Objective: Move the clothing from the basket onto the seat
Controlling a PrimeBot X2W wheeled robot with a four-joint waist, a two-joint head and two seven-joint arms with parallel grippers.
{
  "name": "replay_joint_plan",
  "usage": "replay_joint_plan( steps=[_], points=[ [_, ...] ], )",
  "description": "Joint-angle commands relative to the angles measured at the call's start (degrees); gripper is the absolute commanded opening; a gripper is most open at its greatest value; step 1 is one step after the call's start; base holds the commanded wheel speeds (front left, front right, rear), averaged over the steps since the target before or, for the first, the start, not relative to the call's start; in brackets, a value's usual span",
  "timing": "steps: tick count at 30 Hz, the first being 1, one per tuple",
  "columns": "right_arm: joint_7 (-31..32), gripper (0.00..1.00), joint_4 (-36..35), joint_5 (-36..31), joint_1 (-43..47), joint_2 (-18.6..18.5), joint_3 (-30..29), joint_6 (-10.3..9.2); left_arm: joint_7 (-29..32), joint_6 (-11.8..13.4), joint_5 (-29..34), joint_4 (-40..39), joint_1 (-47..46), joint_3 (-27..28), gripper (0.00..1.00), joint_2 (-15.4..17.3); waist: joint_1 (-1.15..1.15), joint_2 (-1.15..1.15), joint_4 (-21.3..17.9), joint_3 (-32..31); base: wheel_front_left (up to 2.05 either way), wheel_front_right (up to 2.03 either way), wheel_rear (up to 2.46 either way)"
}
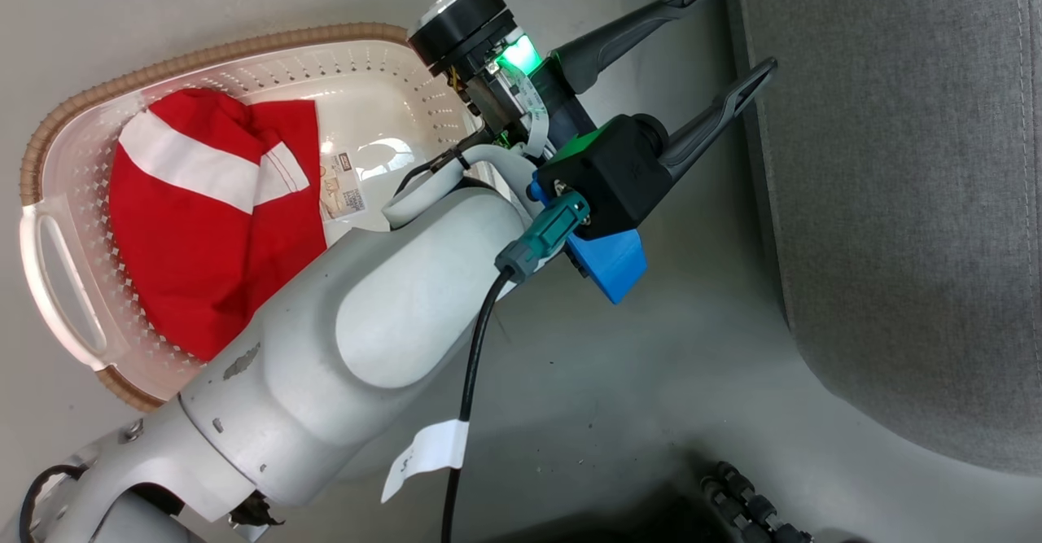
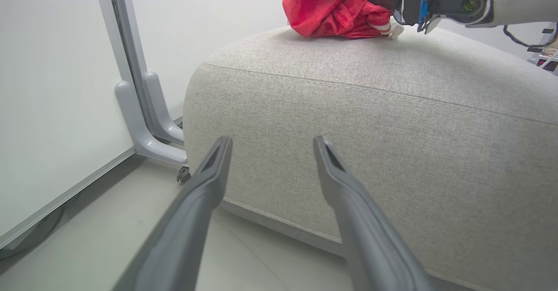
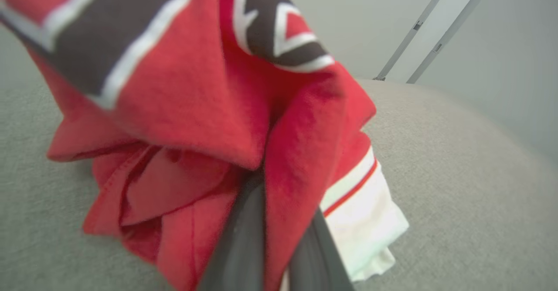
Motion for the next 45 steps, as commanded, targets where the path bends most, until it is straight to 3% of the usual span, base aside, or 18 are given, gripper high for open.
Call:
replay_joint_plan(
  steps=[1, 3, 4, 5, 6, 7, 19, 28, 36, 45],
  points=[
    [-0.2, 0.0, 0.4, 0.1, 1.0, 0.8, 0.3, 0.01, -0.3, 0.4, -0.3, 0.2, -0.5, -0.1, 1.0, 0.3, -0.01, 0.0, 0.1, -0.2, 0.0, 0.0, 0.0],
    [-0.1, 0.0, 0.5, 0.1, 1.6, 1.2, 0.5, 0.01, -0.3, 0.5, -0.3, 0.4, -0.3, -0.1, 1.0, 0.4, -0.01, 0.0, 0.0, -0.7, 0.0, 0.0, 0.0],
    [-0.1, 0.16, 0.1, 0.3, 1.7, 1.4, 0.4, 0.01, -0.3, 0.6, -0.3, 0.4, -0.3, 0.0, 1.0, 0.4, -0.01, 0.0, 0.0, -1.0, 0.0, 0.0, 0.0],
    [-0.1, 0.47, -0.5, 0.3, 2.1, 1.5, 0.2, 0.01, -0.4, 0.6, -0.4, 0.4, -0.2, 0.0, 1.0, 0.3, -0.01, 0.0, 0.1, -1.3, 0.0, 0.0, 0.0],
    [-0.1, 0.95, -1.1, 0.2, 2.6, 1.7, 0.2, 0.01, -0.4, 0.6, -0.5, 0.4, 0.0, 0.0, 1.0, 0.2, -0.01, 0.0, 0.1, -1.7, 0.0, 0.0, 0.0],
    [-0.1, 1.0, -1.7, 0.1, 3.2, 1.9, 0.2, 0.01, -0.4, 0.7, -0.6, 0.5, 0.3, 0.0, 1.0, 0.2, -0.01, 0.0, 0.1, -2.3, 0.0, 0.0, 0.0],
    [-0.1, 1.0, -13.6, -2.8, 18.3, 3.9, 6.1, 0.01, -0.4, 2.1, -3.2, -2.2, 9.1, 5.0, 1.0, 0.1, -0.01, 0.0, 0.1, -16.7, 0.0, 0.0, 0.0],
    [-0.1, 1.0, -21.7, -3.0, 27.8, 5.9, 13.7, 0.01, -0.4, 4.8, -4.2, -6.5, 22.4, 17.5, 1.0, 2.0, -0.01, 0.0, 3.6, -29.5, 0.0, 0.0, 0.0],
    [-0.1, 1.0, -25.1, -2.4, 32.7, 8.3, 20.7, 0.01, -0.4, 6.0, -3.1, -10.3, 32.5, 29.5, 1.0, 0.9, -0.01, 0.0, 8.6, -36.9, 0.0, 0.0, 0.0],
    [-0.1, 1.0, -27.0, -1.4, 38.1, 11.3, 26.9, 0.01, -0.4, 4.2, -0.4, -12.7, 43.4, 42.4, 1.0, -1.2, -0.01, 0.0, 13.8, -43.9, 0.0, 0.0, 0.0]
  ],
)
